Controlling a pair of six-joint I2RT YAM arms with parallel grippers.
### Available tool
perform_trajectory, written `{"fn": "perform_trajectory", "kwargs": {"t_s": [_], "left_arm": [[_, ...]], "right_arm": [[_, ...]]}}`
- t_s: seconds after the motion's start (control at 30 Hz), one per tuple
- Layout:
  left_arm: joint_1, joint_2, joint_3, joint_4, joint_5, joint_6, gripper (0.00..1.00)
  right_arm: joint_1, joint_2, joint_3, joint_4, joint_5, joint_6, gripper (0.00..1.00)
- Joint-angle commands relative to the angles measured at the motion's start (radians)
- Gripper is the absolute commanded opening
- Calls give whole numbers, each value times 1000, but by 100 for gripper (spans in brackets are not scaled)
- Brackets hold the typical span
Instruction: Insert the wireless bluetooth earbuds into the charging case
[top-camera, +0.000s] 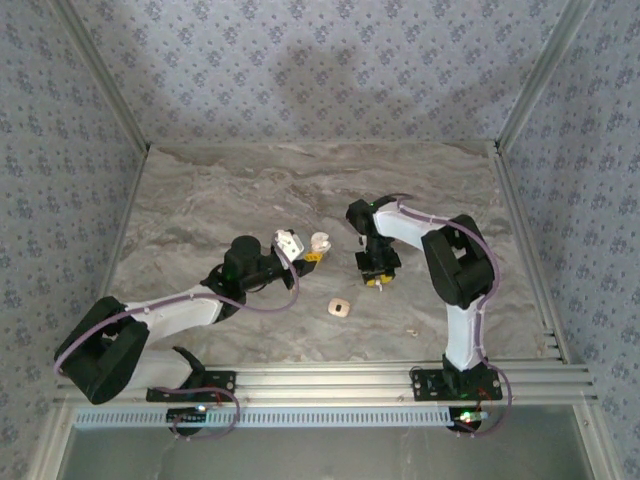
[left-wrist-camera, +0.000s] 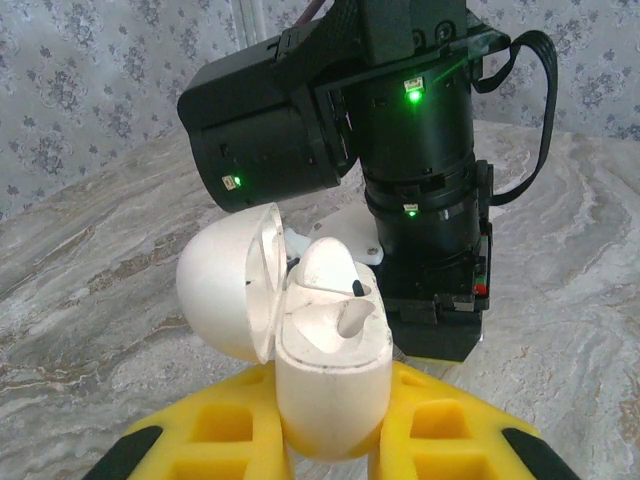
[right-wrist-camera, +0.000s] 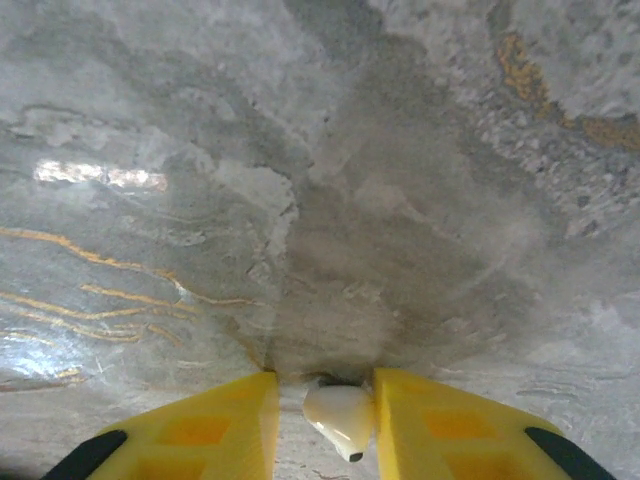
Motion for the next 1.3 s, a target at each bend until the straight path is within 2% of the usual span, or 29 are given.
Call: {"fn": "perform_trajectory", "kwargs": {"t_s": [0.0, 0.3, 0.5, 0.73, 1.0, 1.27], "left_arm": [[-1, -18, 2, 3, -4, -2, 10], [-2, -10, 8, -2, -1, 2, 10], [-2, 16, 18, 1, 6, 5, 10], [-23, 122, 37, 119, -2, -20, 10], [-49, 231, 104, 167, 19, -15, 10], [-59, 265, 149, 181, 42, -16, 10]], "right_arm": [[6, 23, -5, -7, 3, -9, 31], [9, 9, -23, 2, 26, -5, 25], [7, -81, -72, 37, 33, 34, 24], [-1, -305, -192, 199, 27, 91, 23], [-7, -604, -297, 445, -2, 95, 22], [5, -814, -371, 676, -101, 94, 24]]}}
